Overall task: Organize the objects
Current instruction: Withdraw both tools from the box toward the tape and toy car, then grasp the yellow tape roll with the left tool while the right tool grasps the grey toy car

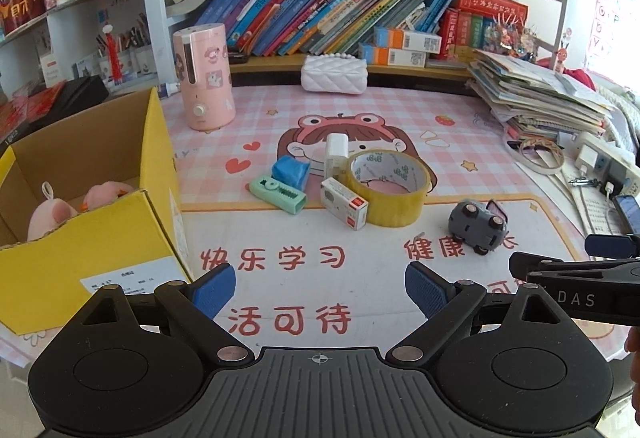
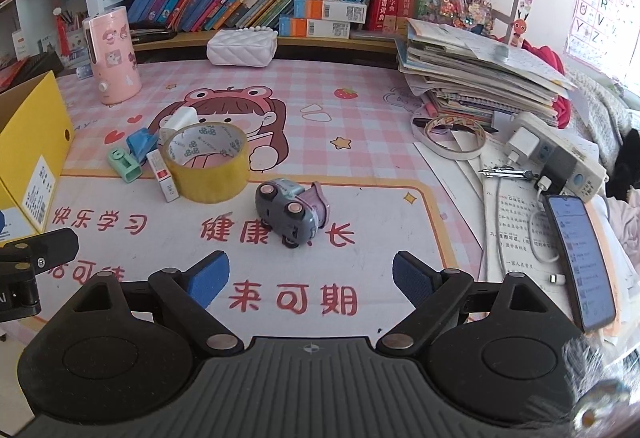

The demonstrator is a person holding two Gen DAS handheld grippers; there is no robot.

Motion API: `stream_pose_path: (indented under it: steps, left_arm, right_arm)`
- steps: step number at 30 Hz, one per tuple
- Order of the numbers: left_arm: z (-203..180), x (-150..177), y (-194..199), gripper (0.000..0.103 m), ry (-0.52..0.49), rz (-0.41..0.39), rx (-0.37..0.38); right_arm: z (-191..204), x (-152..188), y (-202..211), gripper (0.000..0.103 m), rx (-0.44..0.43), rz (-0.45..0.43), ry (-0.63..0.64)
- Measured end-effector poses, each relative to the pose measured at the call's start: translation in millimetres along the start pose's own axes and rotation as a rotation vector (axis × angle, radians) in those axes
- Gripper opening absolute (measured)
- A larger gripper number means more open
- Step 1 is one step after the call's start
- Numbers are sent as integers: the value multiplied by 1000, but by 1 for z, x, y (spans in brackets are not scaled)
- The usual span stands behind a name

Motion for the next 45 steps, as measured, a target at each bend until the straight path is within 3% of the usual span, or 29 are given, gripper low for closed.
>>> stream_pose_path:
  steps: [11, 18, 22, 25, 28, 42, 45]
  left_arm:
    - [-10, -9, -22, 94, 10, 38, -30]
    - [-9, -22, -43, 94, 27, 48, -54]
    - [-13, -29, -61, 93, 11, 61, -73]
    - [-16, -35, -70, 92, 11, 70, -58]
    - [-24, -44, -78, 92, -2, 60, -30]
    - [-72, -70, -141, 92, -123, 67, 37]
    - [-79, -68, -153, 91, -149, 92, 12]
  right_arm:
    - [-12, -14, -42, 86, -50, 34, 10]
    - [-9, -26, -85, 83, -103, 65, 80]
    - [-7, -30, -105, 77, -123, 90, 113]
    - [-8, -32, -114, 67, -152, 112, 121]
    - [-10, -35, -113, 44, -211, 115, 119]
    - [-47, -46, -82, 44, -137, 17, 66]
    - [-52, -47, -82, 44, -134, 20, 54]
Point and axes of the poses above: each gripper's, at about its wrist camera, not at the fingertips, and y roughly against the way its jaws point, z to its left, x to its underside, the point moved 1 cm from there along -y, roughly the way its jaws point, and after that the axes turned 2 degrees about -z, right-handed, at the moved point
